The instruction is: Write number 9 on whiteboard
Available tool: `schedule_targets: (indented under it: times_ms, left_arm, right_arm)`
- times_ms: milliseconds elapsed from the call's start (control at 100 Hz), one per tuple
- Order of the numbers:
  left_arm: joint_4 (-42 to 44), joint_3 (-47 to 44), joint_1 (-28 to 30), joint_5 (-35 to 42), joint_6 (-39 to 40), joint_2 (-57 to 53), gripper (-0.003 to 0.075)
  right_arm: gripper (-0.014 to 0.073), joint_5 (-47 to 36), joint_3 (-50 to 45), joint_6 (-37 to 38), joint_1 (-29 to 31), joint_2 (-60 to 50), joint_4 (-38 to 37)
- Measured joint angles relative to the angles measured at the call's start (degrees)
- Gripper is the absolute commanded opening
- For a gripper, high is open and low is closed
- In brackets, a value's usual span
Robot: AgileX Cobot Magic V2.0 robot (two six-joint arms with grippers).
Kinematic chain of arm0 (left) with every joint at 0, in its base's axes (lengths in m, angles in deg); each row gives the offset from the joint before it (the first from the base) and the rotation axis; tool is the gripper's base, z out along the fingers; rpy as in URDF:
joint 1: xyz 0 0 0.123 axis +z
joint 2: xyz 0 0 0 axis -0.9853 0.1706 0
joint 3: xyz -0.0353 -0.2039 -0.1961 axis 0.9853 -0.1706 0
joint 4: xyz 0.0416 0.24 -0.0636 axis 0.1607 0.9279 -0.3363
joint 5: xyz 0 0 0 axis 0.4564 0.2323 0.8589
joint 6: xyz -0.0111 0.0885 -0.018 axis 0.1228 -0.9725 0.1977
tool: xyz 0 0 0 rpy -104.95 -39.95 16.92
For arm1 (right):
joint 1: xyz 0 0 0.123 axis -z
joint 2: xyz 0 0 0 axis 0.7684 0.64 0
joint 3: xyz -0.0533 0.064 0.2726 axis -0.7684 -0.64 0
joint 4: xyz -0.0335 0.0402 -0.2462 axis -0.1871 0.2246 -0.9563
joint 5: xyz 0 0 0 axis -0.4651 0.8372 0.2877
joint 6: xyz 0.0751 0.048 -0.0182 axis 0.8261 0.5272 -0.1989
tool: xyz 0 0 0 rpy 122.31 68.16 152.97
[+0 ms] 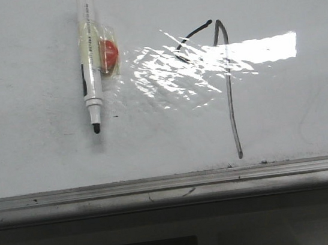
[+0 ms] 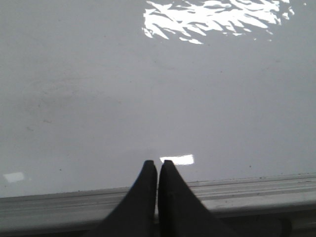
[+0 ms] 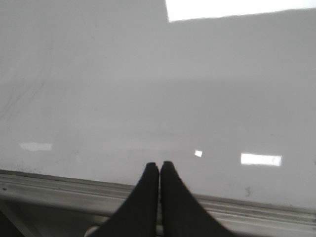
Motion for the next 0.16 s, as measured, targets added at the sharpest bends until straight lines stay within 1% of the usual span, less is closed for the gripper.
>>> schedule_targets:
  times_ms: [160]
  left_arm:
    - [0.01, 0.0, 0.0, 0.0, 0.0, 0.0, -0.002]
  right_arm:
    - [-0.005, 0.0, 0.0, 0.0, 0.0, 0.0, 0.0]
